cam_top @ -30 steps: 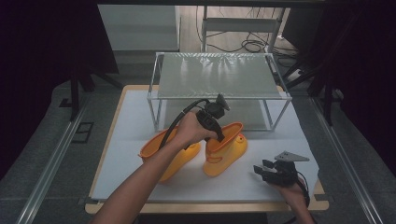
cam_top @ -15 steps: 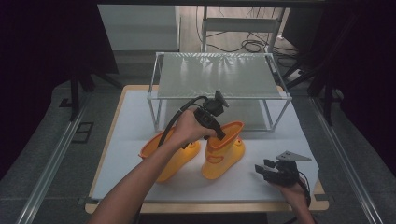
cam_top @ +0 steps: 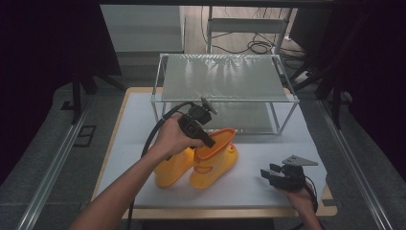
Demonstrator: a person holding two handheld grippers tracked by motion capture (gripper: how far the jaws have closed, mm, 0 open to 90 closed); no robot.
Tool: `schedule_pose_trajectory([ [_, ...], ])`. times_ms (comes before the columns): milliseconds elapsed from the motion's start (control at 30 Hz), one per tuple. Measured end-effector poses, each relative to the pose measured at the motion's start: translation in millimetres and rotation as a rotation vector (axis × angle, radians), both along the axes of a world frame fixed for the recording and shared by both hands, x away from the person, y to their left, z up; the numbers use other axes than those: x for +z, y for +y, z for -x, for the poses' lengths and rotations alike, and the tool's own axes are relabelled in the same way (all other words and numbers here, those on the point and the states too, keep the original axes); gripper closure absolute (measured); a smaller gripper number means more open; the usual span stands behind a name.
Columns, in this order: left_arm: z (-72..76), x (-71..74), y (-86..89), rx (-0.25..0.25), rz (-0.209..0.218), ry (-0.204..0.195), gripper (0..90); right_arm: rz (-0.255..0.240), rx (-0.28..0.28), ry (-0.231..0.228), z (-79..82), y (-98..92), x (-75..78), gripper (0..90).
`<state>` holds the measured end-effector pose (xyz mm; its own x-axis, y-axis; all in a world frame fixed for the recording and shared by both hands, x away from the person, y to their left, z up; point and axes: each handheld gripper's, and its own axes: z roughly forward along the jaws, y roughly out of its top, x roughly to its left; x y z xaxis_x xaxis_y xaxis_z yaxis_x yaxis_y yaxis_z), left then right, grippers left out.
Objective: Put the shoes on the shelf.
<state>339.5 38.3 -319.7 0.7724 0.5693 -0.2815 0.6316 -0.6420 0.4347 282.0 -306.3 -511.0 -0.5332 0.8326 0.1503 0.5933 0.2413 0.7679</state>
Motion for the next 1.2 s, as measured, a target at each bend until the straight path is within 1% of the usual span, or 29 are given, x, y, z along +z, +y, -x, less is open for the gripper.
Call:
schedule_pose_trajectory([
  [133,8.9,-4.0,16.0,0.002,-0.012,-0.015,87.2,0.0,-0.002,0.002,-0.4,-0.4,-0.7,47.5],
  [200,12.2,-8.6,24.9,0.003,-0.026,-0.02,87.2,0.001,-0.002,0.003,-0.5,-0.2,-0.9,47.5],
  [333,16.6,-18.8,40.3,0.011,-0.037,-0.024,87.2,0.002,-0.001,0.004,-0.4,0.1,-0.9,47.5],
  [433,19.5,-25.6,47.2,0.013,-0.035,-0.02,87.0,0.004,-0.001,0.005,-0.8,0.0,-1.8,47.5],
  [533,23.5,-28.0,51.6,0.013,-0.051,-0.04,86.1,0.003,-0.003,0.009,-0.6,0.3,-2.0,47.5],
  [600,25.2,-28.4,52.8,0.014,-0.05,-0.042,83.0,0.004,-0.002,0.006,-0.6,0.4,-1.8,47.5],
  [633,26.2,-28.1,52.9,0.012,-0.052,-0.05,81.3,0.004,-0.002,0.006,-0.5,0.5,-1.7,47.5],
  [700,27.7,-26.7,52.6,0.015,-0.043,-0.055,75.6,0.006,0.0,0.003,-0.4,0.7,-1.6,47.5],
  [733,28.4,-25.1,52.8,0.019,-0.031,-0.062,73.3,0.005,-0.001,0.005,-0.2,0.9,-1.4,47.5],
  [900,26.5,-18.3,56.7,0.03,-0.001,-0.069,64.4,0.004,-0.002,0.004,-0.5,-0.3,-1.5,47.5],
  [1000,25.5,-13.1,59.5,0.043,0.037,-0.076,60.0,0.005,-0.003,0.002,-0.7,-1.0,-1.7,47.5],
  [1200,25.7,1.3,67.0,0.057,0.079,-0.093,51.5,0.003,-0.006,0.003,-0.9,-1.7,-1.8,47.4],
])
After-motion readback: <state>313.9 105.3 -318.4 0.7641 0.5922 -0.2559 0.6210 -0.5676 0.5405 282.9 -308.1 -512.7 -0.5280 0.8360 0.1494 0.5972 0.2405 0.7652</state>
